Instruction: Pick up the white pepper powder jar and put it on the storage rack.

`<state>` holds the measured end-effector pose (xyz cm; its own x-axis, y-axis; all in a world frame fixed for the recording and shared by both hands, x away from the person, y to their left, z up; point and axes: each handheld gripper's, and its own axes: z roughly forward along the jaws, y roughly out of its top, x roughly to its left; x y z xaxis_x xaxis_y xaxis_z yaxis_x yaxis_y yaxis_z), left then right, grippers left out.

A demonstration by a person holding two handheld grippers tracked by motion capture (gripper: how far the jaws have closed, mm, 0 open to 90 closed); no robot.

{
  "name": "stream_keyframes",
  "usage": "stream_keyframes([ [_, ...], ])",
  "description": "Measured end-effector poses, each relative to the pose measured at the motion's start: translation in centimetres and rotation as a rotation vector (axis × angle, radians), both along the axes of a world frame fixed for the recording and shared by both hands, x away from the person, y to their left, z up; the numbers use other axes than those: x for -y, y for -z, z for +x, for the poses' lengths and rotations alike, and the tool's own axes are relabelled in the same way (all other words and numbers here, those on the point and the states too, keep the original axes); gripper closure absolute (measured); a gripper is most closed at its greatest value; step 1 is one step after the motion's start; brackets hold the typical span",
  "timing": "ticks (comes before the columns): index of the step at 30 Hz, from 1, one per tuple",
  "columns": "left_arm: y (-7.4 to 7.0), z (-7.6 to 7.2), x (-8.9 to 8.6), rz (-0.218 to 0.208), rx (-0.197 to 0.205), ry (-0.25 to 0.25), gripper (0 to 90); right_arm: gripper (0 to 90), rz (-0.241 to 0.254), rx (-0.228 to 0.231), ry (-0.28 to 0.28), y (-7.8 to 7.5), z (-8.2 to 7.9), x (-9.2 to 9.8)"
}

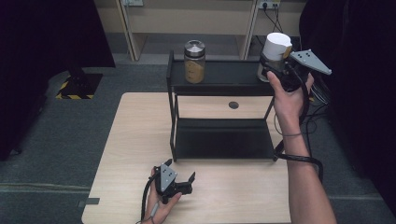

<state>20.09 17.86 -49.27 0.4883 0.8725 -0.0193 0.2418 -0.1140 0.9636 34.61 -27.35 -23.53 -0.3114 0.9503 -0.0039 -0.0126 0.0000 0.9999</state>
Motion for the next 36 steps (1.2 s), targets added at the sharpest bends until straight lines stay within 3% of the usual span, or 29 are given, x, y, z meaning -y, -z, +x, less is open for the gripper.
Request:
stream_keyframes([
  [2, 0.0, 0.0, 0.0, -0.001, 0.000, 0.000, 0.2, 29.1, -0.001, 0.001, -0.002, 0.0, 0.0, 0.0],
  [8, 0.0, 0.0, 0.0, -0.003, 0.001, 0.000, 0.3, 6.6, -0.001, 0.009, 0.008, -0.1, -0.7, -0.1],
  [18, 0.0, 0.1, -0.1, -0.009, -0.007, -0.002, 0.3, 6.0, -0.004, 0.053, -0.017, 0.5, -2.0, 0.7],
  [36, 0.0, 0.0, -0.1, -0.007, -0.003, -0.002, 0.3, 5.8, -0.029, 0.087, -0.045, 1.6, -4.2, 1.3],
])
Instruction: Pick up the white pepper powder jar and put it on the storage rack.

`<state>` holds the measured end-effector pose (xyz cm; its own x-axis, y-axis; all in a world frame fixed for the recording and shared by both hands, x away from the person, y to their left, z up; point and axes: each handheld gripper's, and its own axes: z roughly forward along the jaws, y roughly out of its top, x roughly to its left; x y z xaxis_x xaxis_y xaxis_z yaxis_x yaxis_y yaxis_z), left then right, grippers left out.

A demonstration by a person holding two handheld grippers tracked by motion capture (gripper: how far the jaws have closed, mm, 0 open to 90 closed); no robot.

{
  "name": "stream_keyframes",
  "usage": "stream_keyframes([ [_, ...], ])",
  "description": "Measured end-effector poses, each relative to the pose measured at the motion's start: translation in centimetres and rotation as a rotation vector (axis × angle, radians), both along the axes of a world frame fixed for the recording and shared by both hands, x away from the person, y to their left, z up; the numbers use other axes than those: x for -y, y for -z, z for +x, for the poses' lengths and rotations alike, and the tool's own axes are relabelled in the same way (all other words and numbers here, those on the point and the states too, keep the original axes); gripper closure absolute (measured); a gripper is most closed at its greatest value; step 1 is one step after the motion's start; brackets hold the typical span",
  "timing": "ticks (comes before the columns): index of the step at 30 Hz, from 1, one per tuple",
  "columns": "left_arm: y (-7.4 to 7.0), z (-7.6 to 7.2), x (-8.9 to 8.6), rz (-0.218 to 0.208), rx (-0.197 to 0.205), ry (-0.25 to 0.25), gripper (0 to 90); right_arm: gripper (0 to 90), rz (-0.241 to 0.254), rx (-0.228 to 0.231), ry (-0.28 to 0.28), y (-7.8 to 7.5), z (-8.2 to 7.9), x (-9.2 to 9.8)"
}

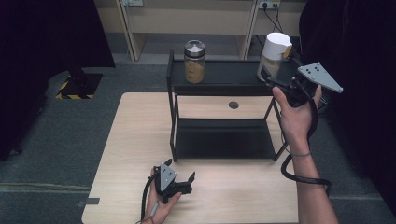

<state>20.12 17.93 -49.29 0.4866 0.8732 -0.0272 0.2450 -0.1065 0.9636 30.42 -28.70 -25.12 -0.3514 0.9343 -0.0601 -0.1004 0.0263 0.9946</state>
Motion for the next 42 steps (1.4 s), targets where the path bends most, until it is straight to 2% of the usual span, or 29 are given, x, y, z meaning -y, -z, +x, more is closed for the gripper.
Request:
stream_keyframes([
  [19, 0.0, 0.0, 0.0, 0.002, 0.002, -0.001, 0.3, 5.8, -0.009, 0.036, -0.032, 2.1, -2.3, 1.0],
  [42, 0.0, -0.1, 0.1, 0.004, 0.006, -0.003, 0.3, 5.8, -0.015, 0.046, -0.036, 4.3, -4.3, 2.4],
])
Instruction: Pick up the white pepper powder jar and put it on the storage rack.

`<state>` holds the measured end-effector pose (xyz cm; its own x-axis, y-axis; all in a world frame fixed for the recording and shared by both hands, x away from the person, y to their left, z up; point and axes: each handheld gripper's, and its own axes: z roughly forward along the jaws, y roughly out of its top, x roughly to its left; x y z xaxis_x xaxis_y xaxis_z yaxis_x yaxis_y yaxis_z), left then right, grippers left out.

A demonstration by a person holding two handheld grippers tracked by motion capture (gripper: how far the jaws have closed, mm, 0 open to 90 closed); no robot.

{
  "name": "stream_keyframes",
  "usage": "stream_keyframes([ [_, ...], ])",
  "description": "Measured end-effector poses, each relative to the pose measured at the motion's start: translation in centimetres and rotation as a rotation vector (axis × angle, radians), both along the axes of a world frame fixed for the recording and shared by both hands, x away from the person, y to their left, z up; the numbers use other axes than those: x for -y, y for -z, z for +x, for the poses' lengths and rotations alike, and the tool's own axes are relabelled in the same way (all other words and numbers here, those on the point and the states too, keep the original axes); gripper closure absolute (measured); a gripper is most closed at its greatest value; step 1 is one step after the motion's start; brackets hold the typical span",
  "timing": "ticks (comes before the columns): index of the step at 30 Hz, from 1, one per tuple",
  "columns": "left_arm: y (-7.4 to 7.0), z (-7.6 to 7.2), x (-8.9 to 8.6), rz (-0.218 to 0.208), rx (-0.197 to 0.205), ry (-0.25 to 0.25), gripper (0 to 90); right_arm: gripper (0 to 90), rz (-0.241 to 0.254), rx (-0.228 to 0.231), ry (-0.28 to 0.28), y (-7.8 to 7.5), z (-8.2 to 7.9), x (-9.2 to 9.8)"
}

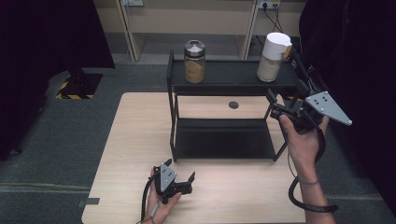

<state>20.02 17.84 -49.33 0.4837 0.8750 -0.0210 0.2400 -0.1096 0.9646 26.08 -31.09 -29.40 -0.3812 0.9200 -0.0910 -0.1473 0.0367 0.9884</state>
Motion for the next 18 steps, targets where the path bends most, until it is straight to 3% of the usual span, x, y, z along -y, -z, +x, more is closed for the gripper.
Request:
stream_keyframes([
  [18, 0.0, 0.0, 0.0, 0.002, 0.003, 0.001, 0.3, 5.7, -0.017, -0.025, 0.000, 2.5, -0.9, 0.5],
])
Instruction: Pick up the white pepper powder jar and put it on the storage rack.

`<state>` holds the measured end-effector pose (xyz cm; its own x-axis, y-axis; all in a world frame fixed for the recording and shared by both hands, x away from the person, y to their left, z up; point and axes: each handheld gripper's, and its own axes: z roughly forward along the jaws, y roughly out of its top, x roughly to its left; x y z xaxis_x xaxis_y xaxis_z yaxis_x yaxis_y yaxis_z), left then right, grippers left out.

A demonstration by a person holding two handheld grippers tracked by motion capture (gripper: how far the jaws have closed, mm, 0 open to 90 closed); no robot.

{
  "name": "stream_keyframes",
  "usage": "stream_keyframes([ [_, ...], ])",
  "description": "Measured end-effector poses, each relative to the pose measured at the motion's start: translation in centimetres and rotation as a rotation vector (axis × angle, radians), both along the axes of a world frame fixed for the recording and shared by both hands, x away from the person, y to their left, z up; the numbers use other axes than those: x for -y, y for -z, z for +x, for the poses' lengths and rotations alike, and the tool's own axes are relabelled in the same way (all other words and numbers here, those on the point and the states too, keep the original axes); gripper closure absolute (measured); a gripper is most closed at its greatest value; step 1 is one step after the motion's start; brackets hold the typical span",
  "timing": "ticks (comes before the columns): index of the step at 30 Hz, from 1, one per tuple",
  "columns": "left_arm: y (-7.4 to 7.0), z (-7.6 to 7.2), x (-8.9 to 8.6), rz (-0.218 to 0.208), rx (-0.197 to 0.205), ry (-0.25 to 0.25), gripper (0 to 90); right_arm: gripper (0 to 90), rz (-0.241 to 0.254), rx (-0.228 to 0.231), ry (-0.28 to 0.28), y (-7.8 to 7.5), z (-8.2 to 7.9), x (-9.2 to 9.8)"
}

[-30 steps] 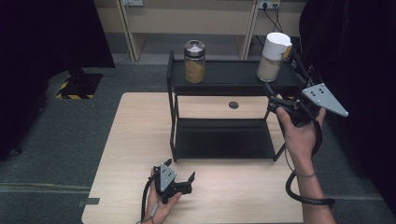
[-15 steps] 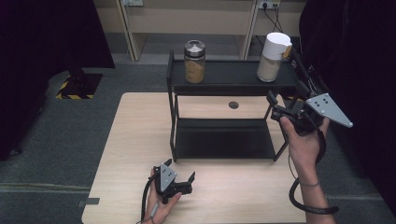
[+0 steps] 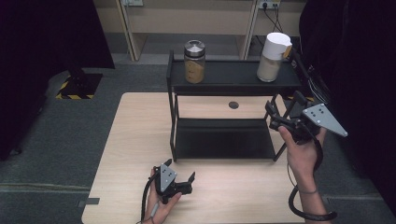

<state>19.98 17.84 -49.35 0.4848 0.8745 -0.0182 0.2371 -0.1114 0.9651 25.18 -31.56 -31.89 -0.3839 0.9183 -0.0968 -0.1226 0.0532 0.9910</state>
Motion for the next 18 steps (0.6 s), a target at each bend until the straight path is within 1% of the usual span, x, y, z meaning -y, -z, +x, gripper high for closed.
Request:
stream_keyframes([
  [12, 0.0, 0.0, 0.0, 0.001, 0.000, -0.001, 0.3, 5.6, -0.017, -0.010, -0.002, 1.3, -0.9, 0.3],
  [14, 0.0, 0.0, 0.0, 0.001, 0.000, 0.000, 0.3, 5.5, -0.025, -0.011, -0.003, 1.5, -1.1, 0.3],
  [18, 0.0, 0.0, 0.0, 0.001, 0.001, -0.001, 0.3, 5.4, -0.022, -0.017, -0.003, 1.9, -1.3, 0.3],
])
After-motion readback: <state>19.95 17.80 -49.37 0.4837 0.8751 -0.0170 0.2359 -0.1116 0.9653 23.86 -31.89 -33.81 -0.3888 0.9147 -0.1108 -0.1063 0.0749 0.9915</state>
